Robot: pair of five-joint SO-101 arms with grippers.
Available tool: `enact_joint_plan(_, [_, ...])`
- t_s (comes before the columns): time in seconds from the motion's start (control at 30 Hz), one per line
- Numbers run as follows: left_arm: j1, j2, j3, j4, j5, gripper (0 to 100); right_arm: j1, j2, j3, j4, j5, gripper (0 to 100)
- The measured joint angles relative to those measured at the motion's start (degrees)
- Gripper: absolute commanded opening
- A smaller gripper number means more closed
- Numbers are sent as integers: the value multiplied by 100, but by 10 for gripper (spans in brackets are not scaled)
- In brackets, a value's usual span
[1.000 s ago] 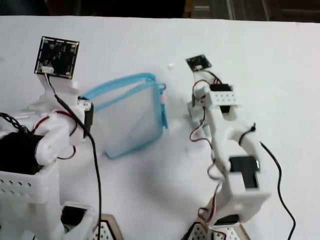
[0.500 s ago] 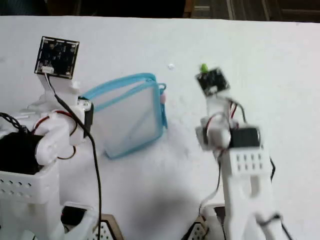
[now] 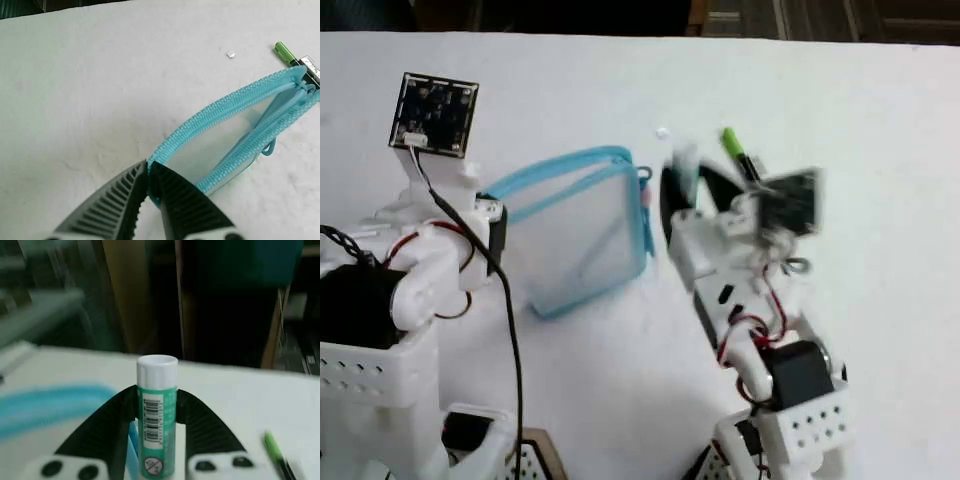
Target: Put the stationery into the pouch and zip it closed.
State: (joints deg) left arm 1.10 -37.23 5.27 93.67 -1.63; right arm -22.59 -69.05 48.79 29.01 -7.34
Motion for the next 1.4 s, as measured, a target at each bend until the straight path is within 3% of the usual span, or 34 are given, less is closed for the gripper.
enact_joint_plan(0.13, [0,0,0,0,0,22,-114,35,-1099,-554,-440,17])
enact_joint_plan(0.33, [0,0,0,0,0,22,-1037,686,-2470,-360,-580,17])
enact_joint_plan(0.47, [0,0,0,0,0,22,-1433,1442,-2251,-440,-580,17])
enact_joint_plan(0.7, [0,0,0,0,0,22,-1626,2462,-1160,-1829,-580,17])
enact_joint_plan(1.03, [0,0,0,0,0,22,-1829,2602,-651,-1899,-580,19])
enact_joint_plan(1.1, [0,0,0,0,0,22,-1960,2602,-545,-1741,-527,66])
enact_joint_plan(1.27, [0,0,0,0,0,22,-2198,2541,-554,-1064,-141,334])
enact_joint_plan(1.4, [9,0,0,0,0,22,-2286,2585,-985,-598,-105,362])
